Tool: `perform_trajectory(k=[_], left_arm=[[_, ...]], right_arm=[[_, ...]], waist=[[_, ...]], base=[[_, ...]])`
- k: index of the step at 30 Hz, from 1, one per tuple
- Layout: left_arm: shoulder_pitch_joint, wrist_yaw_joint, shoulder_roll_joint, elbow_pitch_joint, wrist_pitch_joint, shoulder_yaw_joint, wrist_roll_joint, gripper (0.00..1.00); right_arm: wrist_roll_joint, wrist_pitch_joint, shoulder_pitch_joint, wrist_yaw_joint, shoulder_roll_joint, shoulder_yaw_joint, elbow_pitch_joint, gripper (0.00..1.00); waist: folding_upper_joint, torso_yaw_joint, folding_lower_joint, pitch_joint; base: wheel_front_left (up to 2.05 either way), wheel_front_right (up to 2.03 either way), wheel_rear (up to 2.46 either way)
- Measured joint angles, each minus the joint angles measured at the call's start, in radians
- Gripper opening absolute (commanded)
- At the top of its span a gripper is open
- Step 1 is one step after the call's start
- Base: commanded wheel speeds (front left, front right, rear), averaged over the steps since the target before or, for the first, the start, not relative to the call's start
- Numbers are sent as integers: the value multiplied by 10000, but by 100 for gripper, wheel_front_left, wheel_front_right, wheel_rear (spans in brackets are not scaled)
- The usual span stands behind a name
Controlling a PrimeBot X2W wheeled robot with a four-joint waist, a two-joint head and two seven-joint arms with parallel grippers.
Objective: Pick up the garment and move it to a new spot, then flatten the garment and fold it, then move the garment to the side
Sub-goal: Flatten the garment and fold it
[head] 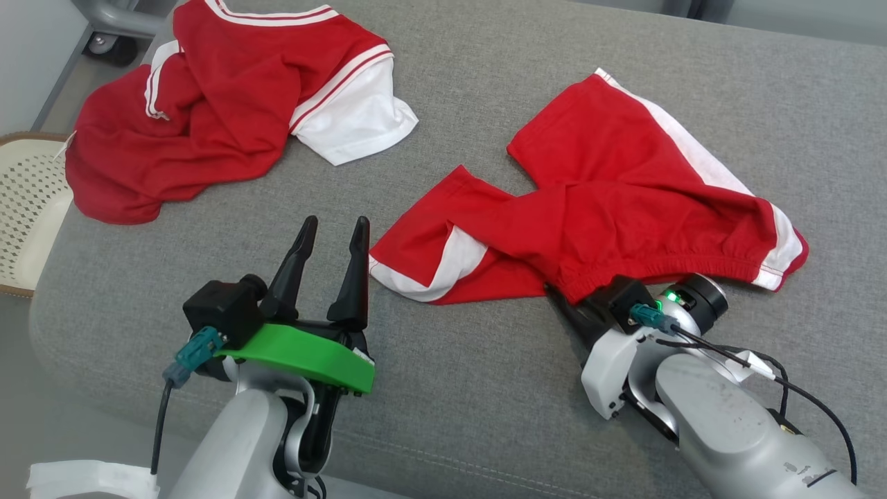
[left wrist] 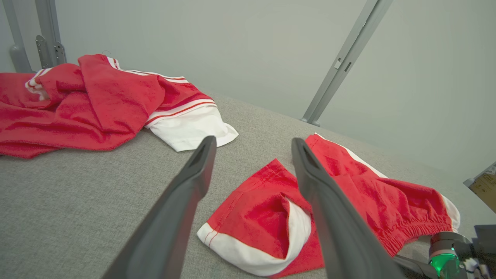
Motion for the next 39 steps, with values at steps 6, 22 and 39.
perform_trajectory(k=[6,22,39], left_arm=[[58,0,-13,-148,2,249,0,100],[607,-178,17,-56,2,602,125,100],[1793,-978,631,1220,719,-759,265,100]], right_arm=[[-238,0,-278,-127,-33,-67,-79,0],[1055,0,84,-190,-913,-1643,-1534,0],[1139,0,898,-15,-2142,-1430,-1530,0]], waist=[[0,-183,0,-14],[0,-1435,0,-543],[0,-2717,0,-1340]], base=[[0,0,0],[0,0,0],[0,0,0]])
